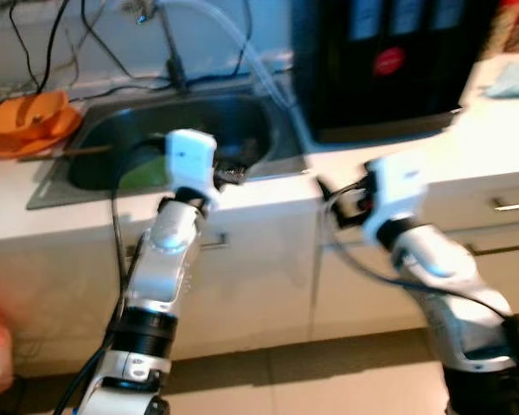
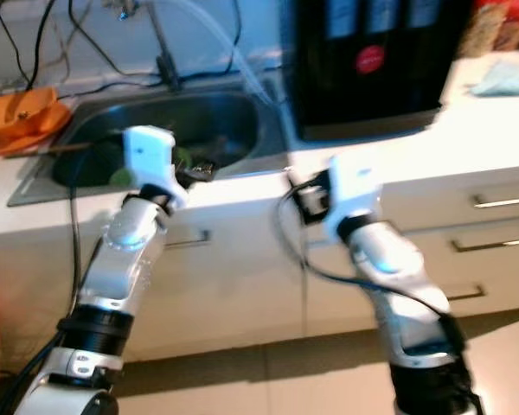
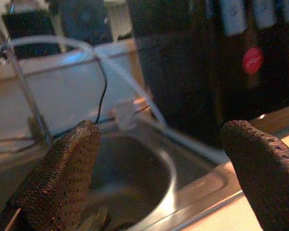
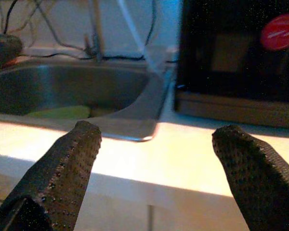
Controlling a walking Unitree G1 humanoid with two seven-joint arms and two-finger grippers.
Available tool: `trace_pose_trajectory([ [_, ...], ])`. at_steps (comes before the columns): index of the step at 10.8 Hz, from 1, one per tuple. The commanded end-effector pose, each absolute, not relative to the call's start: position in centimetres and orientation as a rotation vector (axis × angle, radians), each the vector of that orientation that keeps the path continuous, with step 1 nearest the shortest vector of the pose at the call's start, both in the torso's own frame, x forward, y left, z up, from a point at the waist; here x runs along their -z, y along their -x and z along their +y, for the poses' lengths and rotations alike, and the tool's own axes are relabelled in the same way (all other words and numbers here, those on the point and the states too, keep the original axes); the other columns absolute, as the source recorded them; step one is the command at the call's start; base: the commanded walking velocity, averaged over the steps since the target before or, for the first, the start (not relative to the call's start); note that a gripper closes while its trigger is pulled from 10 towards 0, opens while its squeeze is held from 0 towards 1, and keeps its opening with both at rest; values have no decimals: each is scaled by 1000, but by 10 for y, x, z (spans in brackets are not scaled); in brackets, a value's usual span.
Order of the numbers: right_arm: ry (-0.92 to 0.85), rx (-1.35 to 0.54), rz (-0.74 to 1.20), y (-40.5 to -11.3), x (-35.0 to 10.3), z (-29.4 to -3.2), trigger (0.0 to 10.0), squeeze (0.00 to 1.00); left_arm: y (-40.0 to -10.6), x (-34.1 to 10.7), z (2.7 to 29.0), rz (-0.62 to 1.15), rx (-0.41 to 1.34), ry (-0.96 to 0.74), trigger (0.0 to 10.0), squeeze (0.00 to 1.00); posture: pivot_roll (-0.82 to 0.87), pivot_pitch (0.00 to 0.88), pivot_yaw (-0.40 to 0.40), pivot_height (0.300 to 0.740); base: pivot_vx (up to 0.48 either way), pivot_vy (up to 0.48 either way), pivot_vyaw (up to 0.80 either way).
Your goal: Kitchen organization
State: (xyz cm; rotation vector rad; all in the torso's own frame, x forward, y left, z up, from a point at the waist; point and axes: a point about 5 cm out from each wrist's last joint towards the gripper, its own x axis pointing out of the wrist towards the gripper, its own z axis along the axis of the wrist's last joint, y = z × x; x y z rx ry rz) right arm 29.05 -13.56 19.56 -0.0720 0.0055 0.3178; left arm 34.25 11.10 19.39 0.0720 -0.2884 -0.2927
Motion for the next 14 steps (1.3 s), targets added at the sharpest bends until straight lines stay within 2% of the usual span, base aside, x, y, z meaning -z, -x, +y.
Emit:
trace_pose_trajectory([
  [1, 68, -350, -2, -290, -197, -127, 10000, 0, -344, -195, 121, -285, 262, -89, 10000, 0, -116, 0, 121, 740, 0, -330, 0],
  [7, 71, -369, 7, -290, -194, -125, 10000, 0, -342, -186, 122, -256, 257, -122, 10000, 0, -116, 0, 118, 740, 0, -348, 0],
  [10, 70, -374, 18, -289, -190, -124, 10000, 0, -343, -176, 123, -219, 257, -124, 10000, 0, -118, 0, 124, 740, 0, 0, 0],
  [14, 77, -372, 112, -288, -155, -125, 10000, 0, -337, -110, 139, 26, 219, -139, 10000, 0, -121, 0, 126, 740, 0, 0, 0],
])
